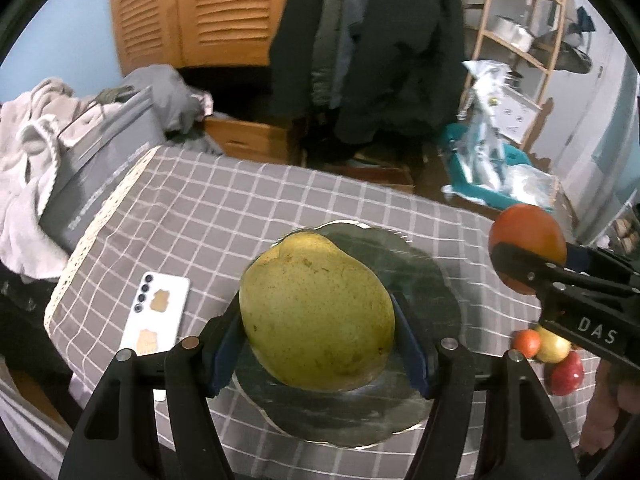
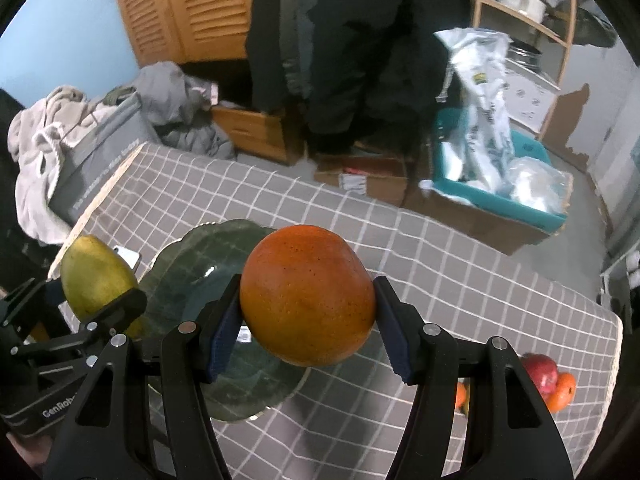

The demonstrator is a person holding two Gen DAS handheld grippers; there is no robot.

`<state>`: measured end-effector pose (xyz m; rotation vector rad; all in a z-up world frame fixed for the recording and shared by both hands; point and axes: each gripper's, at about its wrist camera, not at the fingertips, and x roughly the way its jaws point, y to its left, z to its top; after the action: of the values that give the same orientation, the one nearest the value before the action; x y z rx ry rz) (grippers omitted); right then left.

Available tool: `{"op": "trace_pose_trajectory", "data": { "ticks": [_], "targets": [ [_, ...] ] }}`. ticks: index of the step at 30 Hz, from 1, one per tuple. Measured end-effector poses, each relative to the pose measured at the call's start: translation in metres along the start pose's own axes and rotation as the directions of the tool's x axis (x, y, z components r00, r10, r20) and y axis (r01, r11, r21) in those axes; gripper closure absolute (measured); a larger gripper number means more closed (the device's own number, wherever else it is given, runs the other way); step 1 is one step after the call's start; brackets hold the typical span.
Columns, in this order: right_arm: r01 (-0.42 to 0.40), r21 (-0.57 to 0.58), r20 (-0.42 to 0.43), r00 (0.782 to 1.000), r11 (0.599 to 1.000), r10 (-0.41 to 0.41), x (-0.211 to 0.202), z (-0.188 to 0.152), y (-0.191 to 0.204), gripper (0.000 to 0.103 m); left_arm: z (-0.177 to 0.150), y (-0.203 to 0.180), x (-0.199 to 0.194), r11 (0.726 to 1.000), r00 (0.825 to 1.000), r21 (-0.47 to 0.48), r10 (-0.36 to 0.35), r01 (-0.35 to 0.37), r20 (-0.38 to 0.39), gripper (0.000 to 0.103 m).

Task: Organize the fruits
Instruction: 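Carry the pear and orange over the green bowl with both tools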

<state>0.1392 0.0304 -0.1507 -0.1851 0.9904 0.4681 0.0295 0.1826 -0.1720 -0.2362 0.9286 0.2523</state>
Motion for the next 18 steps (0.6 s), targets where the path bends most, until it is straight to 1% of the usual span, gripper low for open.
{"op": "trace_pose_trajectory", "data": {
  "ticks": [2,7,12,18],
  "targets": [
    [-0.012,-0.001,-0.017,1.0,1.0,0.012,0.009,0.002,0.004,0.04,-0.002,0.011,0.009,1.0,1.0,-0.019,0.013,-0.013,-0.022,0.033],
    [-0.048,0.005,-0.082,0.995,0.999,0.048,0.037,0.003,0.014,0.04,-0.011,0.025,0.031,0.999,0.996,-0.032,0.036,-0.039,-0.078,0.033],
    [-0.069,0.003,-0.145,0.987,0.998,0.069,0.061,-0.004,0.023,0.04,-0.02,0.024,0.053,0.999,0.989,-0.019,0.038,-0.041,-0.14,0.033],
    [-0.095,0.024,-0.217,0.971,0.995,0.098,0.087,-0.016,0.023,0.04,-0.031,0.026,0.074,0.999,0.978,-0.025,0.035,-0.041,-0.205,0.033]
  ]
}}
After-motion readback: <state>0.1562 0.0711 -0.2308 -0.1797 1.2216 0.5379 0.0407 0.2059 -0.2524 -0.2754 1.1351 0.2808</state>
